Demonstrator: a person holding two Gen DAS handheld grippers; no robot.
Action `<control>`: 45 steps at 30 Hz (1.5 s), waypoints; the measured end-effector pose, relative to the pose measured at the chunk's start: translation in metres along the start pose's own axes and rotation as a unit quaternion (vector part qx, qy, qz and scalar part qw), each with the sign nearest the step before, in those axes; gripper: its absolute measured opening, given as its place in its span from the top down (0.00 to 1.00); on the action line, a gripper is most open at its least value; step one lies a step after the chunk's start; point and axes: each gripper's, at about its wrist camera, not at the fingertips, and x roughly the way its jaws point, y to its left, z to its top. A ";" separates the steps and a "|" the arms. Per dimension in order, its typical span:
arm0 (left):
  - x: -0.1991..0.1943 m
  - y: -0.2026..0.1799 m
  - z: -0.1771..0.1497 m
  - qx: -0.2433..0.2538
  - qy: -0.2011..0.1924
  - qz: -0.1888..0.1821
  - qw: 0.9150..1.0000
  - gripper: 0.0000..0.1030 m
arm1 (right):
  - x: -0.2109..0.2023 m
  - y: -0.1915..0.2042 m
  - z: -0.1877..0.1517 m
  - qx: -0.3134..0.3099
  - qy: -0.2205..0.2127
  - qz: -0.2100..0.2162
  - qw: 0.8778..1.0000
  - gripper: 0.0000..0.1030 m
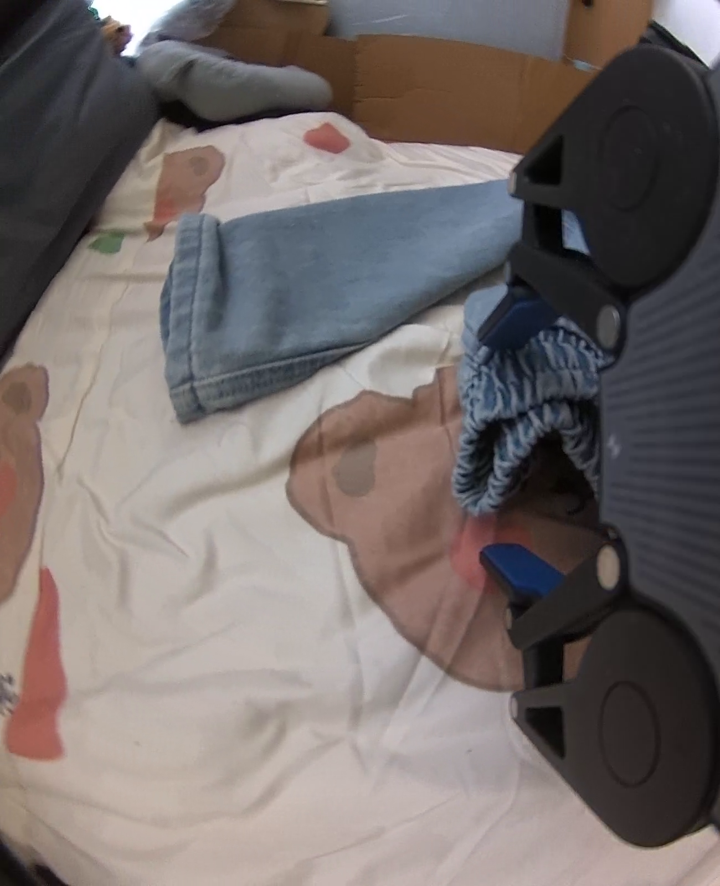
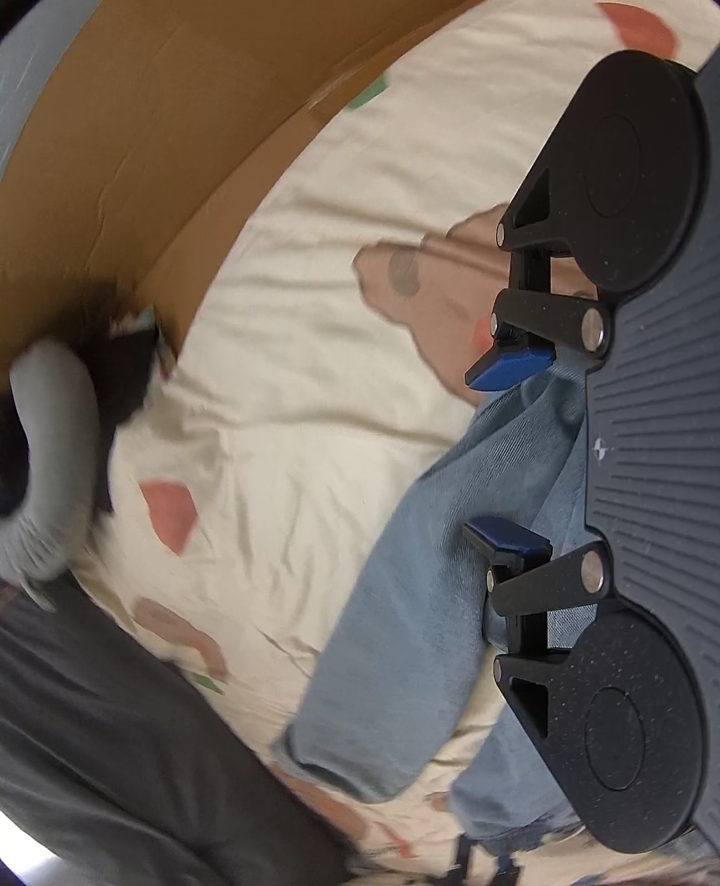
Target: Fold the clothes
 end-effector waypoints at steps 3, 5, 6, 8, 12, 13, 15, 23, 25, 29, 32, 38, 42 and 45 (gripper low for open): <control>0.008 0.003 0.003 -0.028 -0.001 -0.007 1.000 0.22 | 0.015 0.013 0.004 -0.039 0.008 0.005 0.999 0.34; 0.012 0.006 0.005 -0.050 0.005 -0.020 0.999 0.22 | 0.026 0.020 0.006 -0.060 0.017 0.007 0.998 0.34; 0.016 0.006 0.006 -0.061 0.011 -0.025 0.998 0.22 | 0.032 0.024 0.007 -0.069 0.021 0.008 0.997 0.34; 0.021 0.006 0.006 -0.078 0.021 -0.035 0.996 0.22 | 0.043 0.032 0.007 -0.092 0.031 0.007 0.995 0.34; 0.028 -0.002 0.005 -0.075 0.029 -0.035 0.996 0.23 | 0.062 0.040 0.010 -0.115 0.047 0.004 0.992 0.35; 0.029 -0.003 0.005 -0.075 0.031 -0.035 0.996 0.24 | 0.065 0.040 0.012 -0.112 0.047 0.006 0.993 0.35; 0.029 -0.003 0.005 -0.076 0.032 -0.036 0.996 0.26 | 0.067 0.038 0.015 -0.103 0.042 0.012 0.994 0.35; 0.022 -0.018 0.002 -0.048 0.025 -0.045 0.998 0.42 | 0.071 0.040 0.009 -0.100 0.068 0.013 0.993 0.97; 0.018 -0.024 0.001 -0.031 0.021 -0.046 0.998 0.45 | 0.059 0.036 0.008 -0.094 0.059 0.018 0.994 0.98; 0.005 -0.035 -0.003 0.005 0.009 -0.052 0.999 0.48 | 0.025 0.027 0.008 -0.078 0.033 0.020 0.996 0.98; -0.006 -0.042 -0.006 0.027 0.000 -0.060 0.998 0.50 | -0.002 0.020 0.005 -0.058 0.014 0.012 0.998 0.98; -0.027 -0.058 -0.013 0.074 -0.010 -0.070 0.995 0.53 | -0.055 0.006 -0.010 -0.011 -0.024 -0.017 0.999 0.98; -0.040 -0.067 -0.020 0.115 -0.016 -0.067 0.991 0.53 | -0.098 -0.003 -0.024 0.030 -0.062 -0.038 0.997 0.98; -0.047 -0.076 -0.026 0.161 -0.016 -0.059 0.985 0.53 | -0.130 -0.012 -0.036 0.061 -0.088 -0.060 0.993 0.98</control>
